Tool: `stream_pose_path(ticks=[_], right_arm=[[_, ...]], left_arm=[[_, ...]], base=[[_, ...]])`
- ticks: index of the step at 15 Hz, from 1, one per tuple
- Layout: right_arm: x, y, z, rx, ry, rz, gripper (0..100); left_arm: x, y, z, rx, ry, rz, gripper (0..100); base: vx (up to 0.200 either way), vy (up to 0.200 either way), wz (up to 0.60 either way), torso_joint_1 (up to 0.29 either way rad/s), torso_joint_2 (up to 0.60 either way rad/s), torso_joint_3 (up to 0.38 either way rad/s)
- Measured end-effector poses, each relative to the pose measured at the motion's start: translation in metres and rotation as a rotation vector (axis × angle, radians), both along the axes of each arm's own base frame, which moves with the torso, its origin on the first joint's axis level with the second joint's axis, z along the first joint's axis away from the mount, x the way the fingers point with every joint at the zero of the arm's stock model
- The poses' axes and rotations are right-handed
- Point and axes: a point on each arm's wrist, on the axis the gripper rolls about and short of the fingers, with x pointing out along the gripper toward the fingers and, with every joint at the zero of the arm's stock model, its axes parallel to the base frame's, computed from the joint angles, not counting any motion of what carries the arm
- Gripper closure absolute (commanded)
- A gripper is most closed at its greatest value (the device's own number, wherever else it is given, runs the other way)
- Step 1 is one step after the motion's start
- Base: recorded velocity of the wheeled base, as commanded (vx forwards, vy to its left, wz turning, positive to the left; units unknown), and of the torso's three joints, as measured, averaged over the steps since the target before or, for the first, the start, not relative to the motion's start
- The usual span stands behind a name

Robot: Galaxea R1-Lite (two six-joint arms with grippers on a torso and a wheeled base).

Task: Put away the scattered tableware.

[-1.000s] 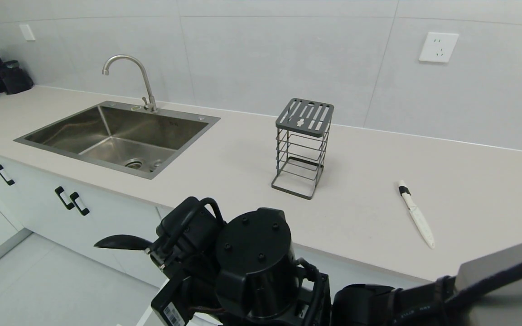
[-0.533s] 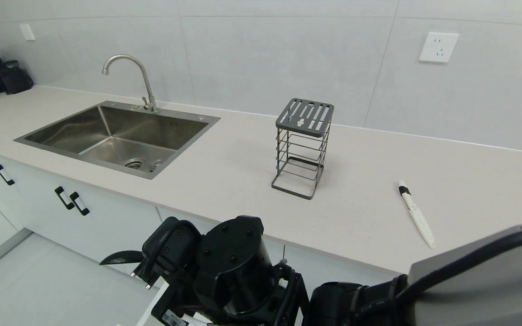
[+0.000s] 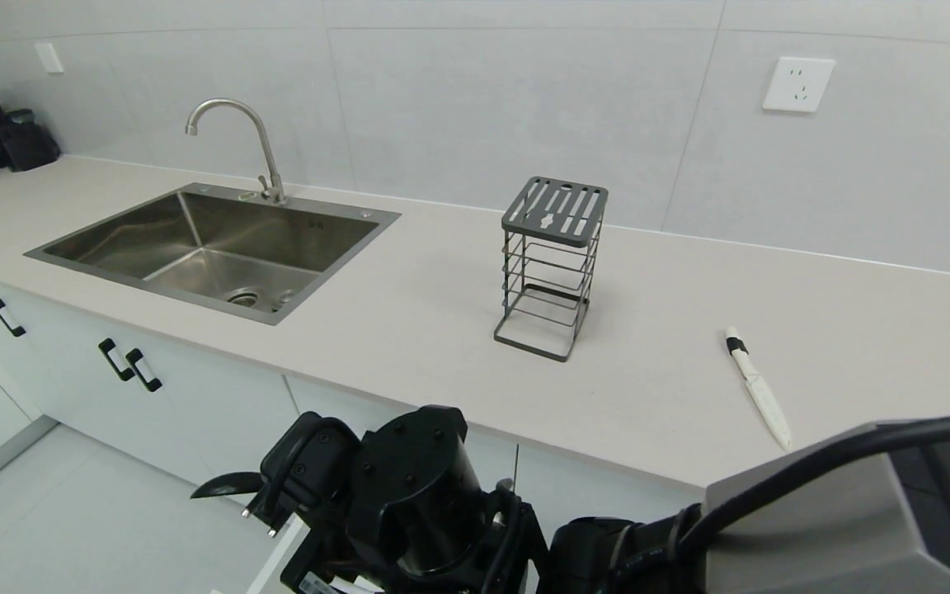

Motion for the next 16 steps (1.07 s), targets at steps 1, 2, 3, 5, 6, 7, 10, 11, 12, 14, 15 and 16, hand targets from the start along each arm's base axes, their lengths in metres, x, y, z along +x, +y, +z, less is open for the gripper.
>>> stream_pose_path(ticks=[1, 2, 3, 5, 6, 7, 10, 11, 12, 14, 15, 16], right_arm=[[0.001, -0.001, -0.005, -0.028, 0.013, -0.003, 100], [0.003, -0.001, -0.009, -0.055, 0.023, -0.008, 100], [0.005, -0.002, -0.013, -0.094, 0.038, -0.014, 100], [0.012, 0.000, -0.012, -0.160, 0.068, -0.029, 100], [0.015, 0.001, -0.011, -0.194, 0.084, -0.035, 100], [0.018, 0.003, -0.007, -0.238, 0.102, -0.040, 100], [0.025, 0.010, 0.004, -0.293, 0.059, 0.000, 100], [0.027, 0.013, 0.003, -0.294, 0.044, 0.012, 100], [0.029, 0.014, 0.002, -0.288, 0.041, 0.011, 100], [0.031, 0.018, -0.001, -0.266, 0.035, 0.009, 100], [0.032, 0.019, -0.003, -0.259, 0.032, 0.008, 100], [0.033, 0.020, -0.004, -0.259, 0.033, 0.007, 100]], left_arm=[[0.000, 0.000, 0.000, 0.000, 0.000, 0.000, 0], [0.000, 0.000, 0.000, 0.000, 0.000, 0.000, 0], [0.000, 0.000, 0.000, 0.000, 0.000, 0.000, 0], [0.000, 0.000, 0.000, 0.000, 0.000, 0.000, 0], [0.000, 0.000, 0.000, 0.000, 0.001, 0.000, 0], [0.000, 0.000, 0.000, 0.000, 0.000, 0.000, 0], [0.000, 0.000, 0.000, 0.000, 0.000, 0.000, 0], [0.000, 0.000, 0.000, 0.000, 0.000, 0.000, 0], [0.000, 0.000, 0.000, 0.000, 0.000, 0.000, 0], [0.000, 0.000, 0.000, 0.000, 0.000, 0.000, 0], [0.000, 0.000, 0.000, 0.000, 0.000, 0.000, 0], [0.000, 0.000, 0.000, 0.000, 0.000, 0.000, 0]], base=[[0.000, 0.000, 0.00, -0.080, 0.16, 0.080], [0.000, 0.000, 0.00, -0.051, 0.08, 0.051], [0.000, 0.000, 0.00, -0.061, 0.13, 0.066], [0.000, 0.000, 0.00, -0.171, 0.35, 0.168], [0.000, 0.000, 0.00, -0.188, 0.37, 0.178], [0.000, 0.000, 0.00, -0.095, 0.20, 0.105], [0.000, 0.000, 0.00, -0.100, 0.19, 0.100], [0.000, 0.000, 0.00, -0.222, 0.40, 0.198], [0.000, 0.000, 0.00, -0.193, 0.38, 0.173], [0.000, 0.000, 0.00, -0.090, 0.17, 0.085], [0.000, 0.000, 0.00, -0.036, 0.07, 0.041], [0.000, 0.000, 0.00, 0.000, 0.00, 0.000]])
